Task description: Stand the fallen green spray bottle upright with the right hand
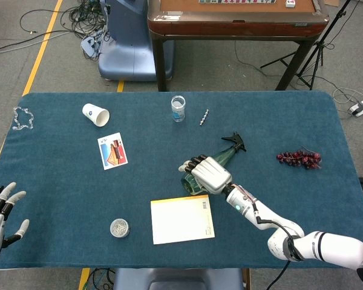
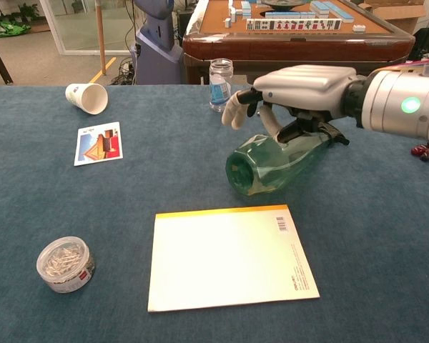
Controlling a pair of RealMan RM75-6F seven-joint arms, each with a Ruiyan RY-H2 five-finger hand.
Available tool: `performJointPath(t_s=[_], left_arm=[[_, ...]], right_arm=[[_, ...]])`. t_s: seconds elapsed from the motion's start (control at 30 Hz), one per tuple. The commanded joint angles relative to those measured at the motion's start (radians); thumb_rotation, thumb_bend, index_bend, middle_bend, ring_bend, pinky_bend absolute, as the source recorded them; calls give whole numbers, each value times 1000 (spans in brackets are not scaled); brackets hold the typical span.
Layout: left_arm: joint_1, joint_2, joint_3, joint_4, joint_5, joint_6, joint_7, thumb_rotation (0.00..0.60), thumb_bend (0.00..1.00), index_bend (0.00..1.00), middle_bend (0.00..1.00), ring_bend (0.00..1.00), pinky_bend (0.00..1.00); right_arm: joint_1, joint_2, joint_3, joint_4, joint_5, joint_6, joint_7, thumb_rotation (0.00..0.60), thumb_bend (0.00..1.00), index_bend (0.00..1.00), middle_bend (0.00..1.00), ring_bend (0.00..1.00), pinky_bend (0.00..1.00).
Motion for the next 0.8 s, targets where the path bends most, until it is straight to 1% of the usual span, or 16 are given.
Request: performJointPath(t_s=[0.03, 0.1, 0.23, 0.4, 0.57, 0.8], left_arm=[[3, 1, 1, 1, -1, 1, -1, 600, 334, 217, 73, 43, 35], [5, 2, 3, 0, 1, -1, 0, 600, 335, 217, 73, 43, 35], [8, 4, 5, 2, 8, 4, -3, 600, 335, 218, 73, 43, 35], [11, 2, 3, 7, 7, 7, -9, 600, 335, 218, 73, 42, 35], [10, 1, 4, 7, 11, 1, -8, 600, 335, 218, 73, 42, 35], [7, -1, 5, -1, 21, -3, -1, 600, 335, 218, 73, 41, 35]], right_arm=[[-4, -12, -31, -8, 11, 10, -20, 600, 998, 242, 261, 213, 285], [-10, -14, -52, -21, 12, 17, -31, 600, 998, 242, 263, 213, 284], [-14, -19, -85, -38, 5, 28, -55, 600, 999, 242, 306, 213, 274], [-22, 8, -120, -80, -23, 46, -69, 600, 998, 242, 359, 213, 273], [-39, 65, -161, -120, -65, 68, -81, 600, 998, 242, 384, 213, 273], [-85, 183, -226, -160, -136, 117, -63, 600, 997, 243, 390, 213, 273]])
